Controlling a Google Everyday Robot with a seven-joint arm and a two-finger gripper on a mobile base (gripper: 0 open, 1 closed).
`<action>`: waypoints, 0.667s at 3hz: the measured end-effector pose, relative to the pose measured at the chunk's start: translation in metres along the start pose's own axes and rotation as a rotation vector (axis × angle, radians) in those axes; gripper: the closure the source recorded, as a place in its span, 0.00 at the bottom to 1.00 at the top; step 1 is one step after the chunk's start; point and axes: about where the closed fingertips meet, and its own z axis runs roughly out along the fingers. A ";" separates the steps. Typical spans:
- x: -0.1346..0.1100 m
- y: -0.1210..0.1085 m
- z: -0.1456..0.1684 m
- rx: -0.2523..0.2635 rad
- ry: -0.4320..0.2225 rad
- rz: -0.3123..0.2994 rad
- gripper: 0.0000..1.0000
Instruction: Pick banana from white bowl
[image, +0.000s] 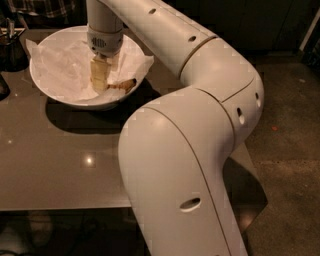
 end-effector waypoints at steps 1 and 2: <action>0.004 -0.004 0.010 -0.009 0.013 0.003 0.51; 0.006 -0.006 0.015 -0.015 0.020 0.003 0.50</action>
Offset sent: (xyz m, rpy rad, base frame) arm -0.0060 -0.0224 -0.0157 -0.0698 0.0784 0.0041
